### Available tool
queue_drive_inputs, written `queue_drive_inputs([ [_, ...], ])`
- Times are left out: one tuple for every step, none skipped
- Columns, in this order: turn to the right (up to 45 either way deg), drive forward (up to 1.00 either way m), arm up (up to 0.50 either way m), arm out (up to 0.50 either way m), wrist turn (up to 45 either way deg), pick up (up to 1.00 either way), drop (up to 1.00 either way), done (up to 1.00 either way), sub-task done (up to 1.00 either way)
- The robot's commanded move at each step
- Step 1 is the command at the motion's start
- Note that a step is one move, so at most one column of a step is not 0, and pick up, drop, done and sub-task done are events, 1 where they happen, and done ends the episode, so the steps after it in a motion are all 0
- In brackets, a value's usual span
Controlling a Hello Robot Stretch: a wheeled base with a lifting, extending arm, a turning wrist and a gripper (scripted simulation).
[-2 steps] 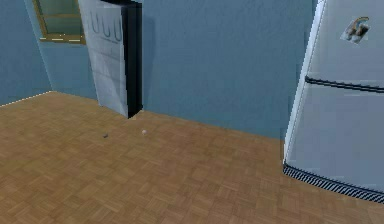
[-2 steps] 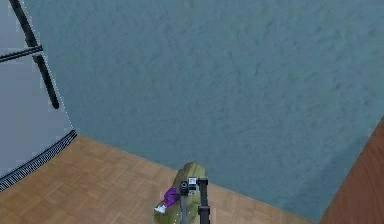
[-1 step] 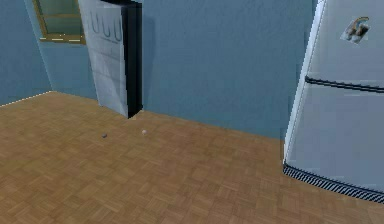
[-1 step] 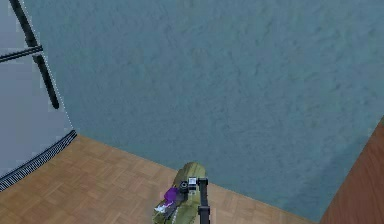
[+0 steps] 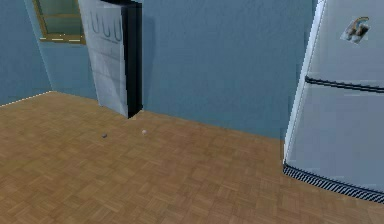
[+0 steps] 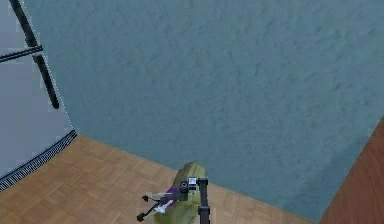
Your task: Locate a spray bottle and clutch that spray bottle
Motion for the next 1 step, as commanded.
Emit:
queue_drive_inputs([
  [0.0,0.00,0.00,0.00,36.0,0.00,0.00,0.00,0.00],
])
